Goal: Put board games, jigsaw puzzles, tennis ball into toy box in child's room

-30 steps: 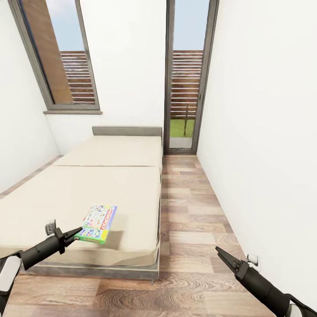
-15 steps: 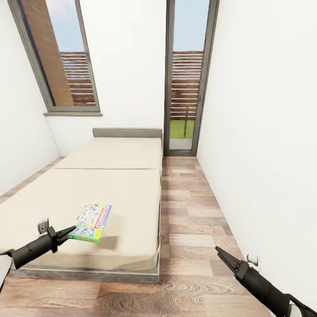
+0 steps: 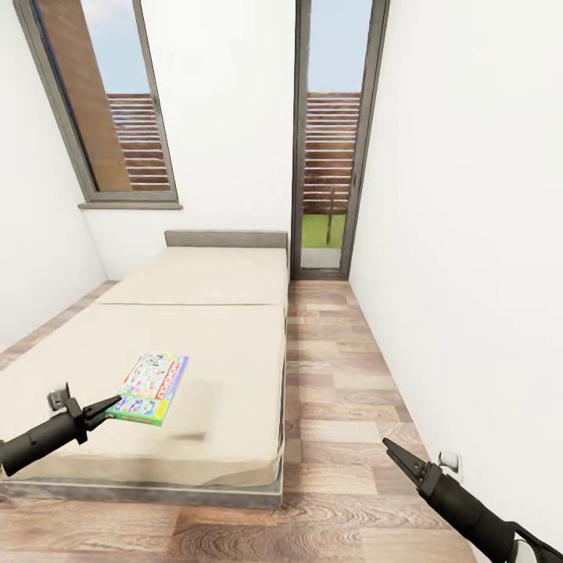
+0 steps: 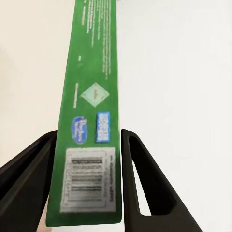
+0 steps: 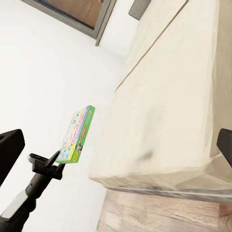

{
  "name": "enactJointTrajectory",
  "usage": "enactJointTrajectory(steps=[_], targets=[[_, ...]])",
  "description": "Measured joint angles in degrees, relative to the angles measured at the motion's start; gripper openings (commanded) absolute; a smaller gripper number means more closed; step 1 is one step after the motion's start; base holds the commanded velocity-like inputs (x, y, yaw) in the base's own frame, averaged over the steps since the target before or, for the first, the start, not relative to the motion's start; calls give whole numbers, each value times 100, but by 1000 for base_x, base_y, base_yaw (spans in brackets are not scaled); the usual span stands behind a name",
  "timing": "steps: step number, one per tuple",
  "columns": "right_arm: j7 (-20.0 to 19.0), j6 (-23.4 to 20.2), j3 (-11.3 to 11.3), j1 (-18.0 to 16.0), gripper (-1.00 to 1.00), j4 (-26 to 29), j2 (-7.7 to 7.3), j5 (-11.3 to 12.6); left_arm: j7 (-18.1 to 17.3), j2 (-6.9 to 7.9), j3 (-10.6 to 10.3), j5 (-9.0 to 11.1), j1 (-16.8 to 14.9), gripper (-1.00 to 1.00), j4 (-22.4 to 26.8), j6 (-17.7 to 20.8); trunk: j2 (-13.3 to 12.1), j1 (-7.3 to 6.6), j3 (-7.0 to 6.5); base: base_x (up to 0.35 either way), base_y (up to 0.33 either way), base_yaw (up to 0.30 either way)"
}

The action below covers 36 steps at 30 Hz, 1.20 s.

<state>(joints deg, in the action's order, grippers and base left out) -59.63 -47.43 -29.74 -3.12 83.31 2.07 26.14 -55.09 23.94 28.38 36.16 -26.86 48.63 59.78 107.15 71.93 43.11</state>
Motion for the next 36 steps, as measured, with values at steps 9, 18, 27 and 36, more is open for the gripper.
enactJointTrajectory(steps=[9,18,27,36], targets=[[108,0,4,0,100,8,30,0,-204,114,-20,9,0,-100,-13,6,-361,-198,-162,0,0,0],[203,0,5,0,100,10,35,-5,-243,120,-24,3,1,-100,-16,6,-722,-395,-323,0,0,0],[588,-9,97,-1,100,58,51,3,-246,121,-23,3,2,-100,-16,6,-1083,-593,-505,0,0,98],[625,-10,184,-1,100,60,52,3,-246,121,-23,-9,3,-100,-16,0,-1444,-791,-704,0,0,255]])
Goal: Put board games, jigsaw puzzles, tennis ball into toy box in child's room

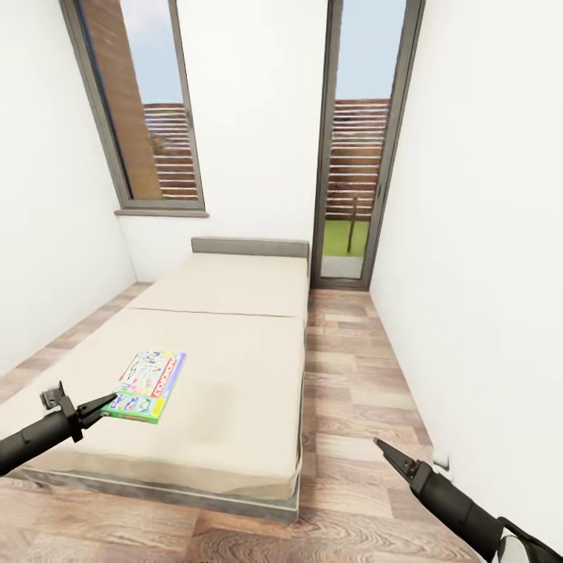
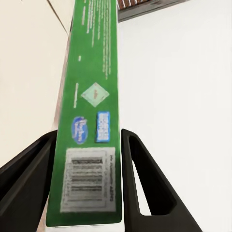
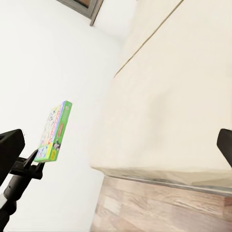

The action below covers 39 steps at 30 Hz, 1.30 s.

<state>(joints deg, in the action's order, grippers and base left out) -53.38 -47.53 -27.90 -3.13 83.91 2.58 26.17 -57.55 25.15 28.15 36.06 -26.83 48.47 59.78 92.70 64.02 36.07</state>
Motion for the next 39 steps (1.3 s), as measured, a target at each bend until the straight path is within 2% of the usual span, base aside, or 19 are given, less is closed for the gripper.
enactJointTrajectory(steps=[19,27,39], targets=[[2,0,10,0,100,0,-16,0,-4,8,2,-23,1,-100,-1,-11,-762,-417,-377,0,0,280],[2,0,15,0,100,0,-15,-1,-2,101,0,-24,1,-100,-15,-13,-1083,-593,-521,0,0,286],[2,0,16,0,100,0,-1,-1,-5,139,5,-24,1,-100,-18,-12,-1565,-857,-736,0,0,288]])
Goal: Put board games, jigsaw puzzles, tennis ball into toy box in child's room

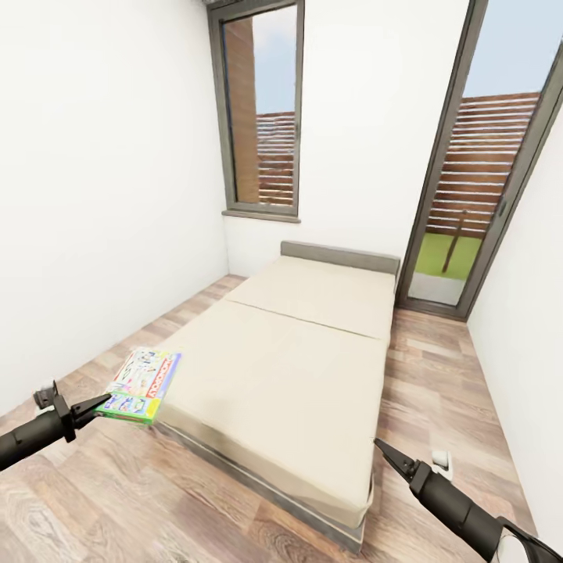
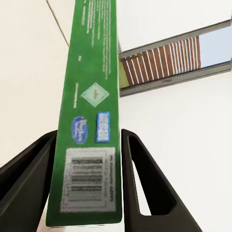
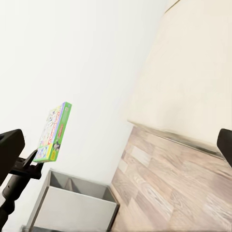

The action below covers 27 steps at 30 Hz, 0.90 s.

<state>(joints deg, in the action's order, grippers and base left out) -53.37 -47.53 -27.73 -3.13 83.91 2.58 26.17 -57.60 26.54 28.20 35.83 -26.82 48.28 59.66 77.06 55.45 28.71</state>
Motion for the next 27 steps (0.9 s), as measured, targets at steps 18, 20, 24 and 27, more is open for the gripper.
enactJointTrajectory(steps=[18,20,24,27], targets=[[-8,0,0,0,100,0,1,-3,0,1,9,0,0,-100,0,0,-722,-396,-323,0,0,289],[-8,0,0,0,100,0,1,-4,2,1,10,0,0,-100,0,0,-803,-440,-359,0,0,289],[-9,0,0,0,100,0,1,-4,2,1,11,0,0,-100,0,0,-963,-527,-431,0,0,289],[-9,0,0,0,100,0,1,-3,0,1,11,-1,0,-100,0,0,-1084,-593,-485,0,0,289]])
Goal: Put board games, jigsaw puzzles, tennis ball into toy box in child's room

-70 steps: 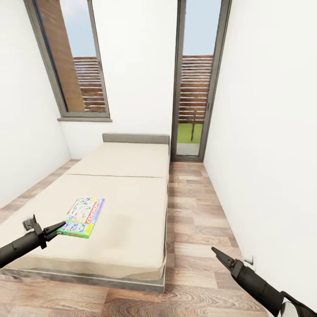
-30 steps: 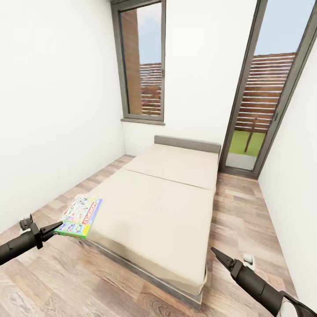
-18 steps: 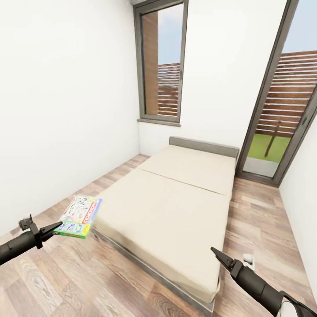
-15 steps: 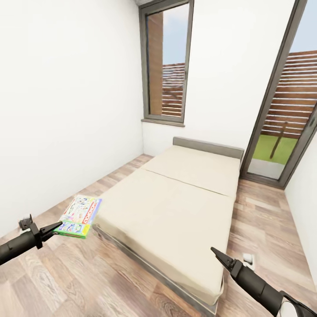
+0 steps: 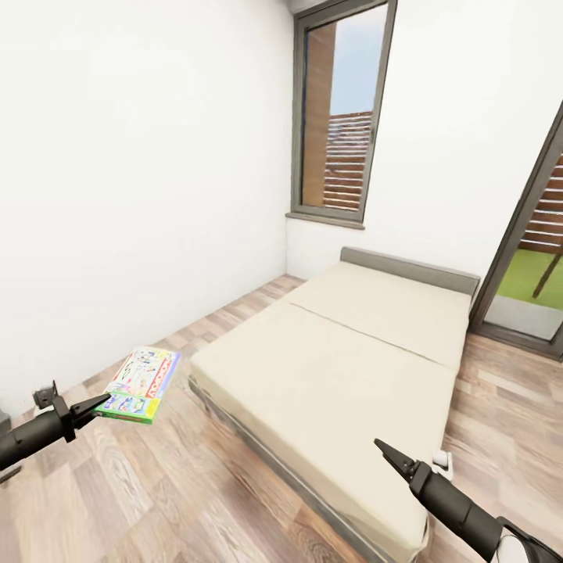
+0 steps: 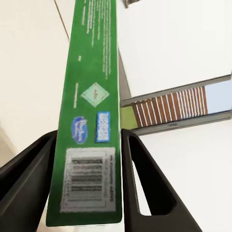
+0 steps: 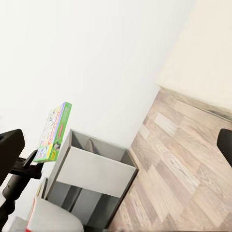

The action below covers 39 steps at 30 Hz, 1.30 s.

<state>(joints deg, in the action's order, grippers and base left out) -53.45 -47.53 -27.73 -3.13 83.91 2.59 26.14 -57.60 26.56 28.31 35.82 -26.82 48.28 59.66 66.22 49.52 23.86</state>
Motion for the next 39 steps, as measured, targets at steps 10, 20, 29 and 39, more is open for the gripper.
enactJointTrajectory(steps=[10,20,29,39], targets=[[4,0,107,0,100,7,-8,-4,0,0,0,-4,0,-100,0,0,-401,-220,-180,0,0,289],[23,10,358,0,100,2,-46,-6,3,0,0,-9,0,-100,0,0,-803,-440,-360,0,0,289],[212,3,373,0,100,-8,-61,-1,5,0,8,-17,0,-100,0,0,-1164,-637,-521,0,0,289],[314,0,431,0,100,-9,-66,4,5,5,15,-40,0,-100,0,-1,-1566,-857,-701,0,0,289]])
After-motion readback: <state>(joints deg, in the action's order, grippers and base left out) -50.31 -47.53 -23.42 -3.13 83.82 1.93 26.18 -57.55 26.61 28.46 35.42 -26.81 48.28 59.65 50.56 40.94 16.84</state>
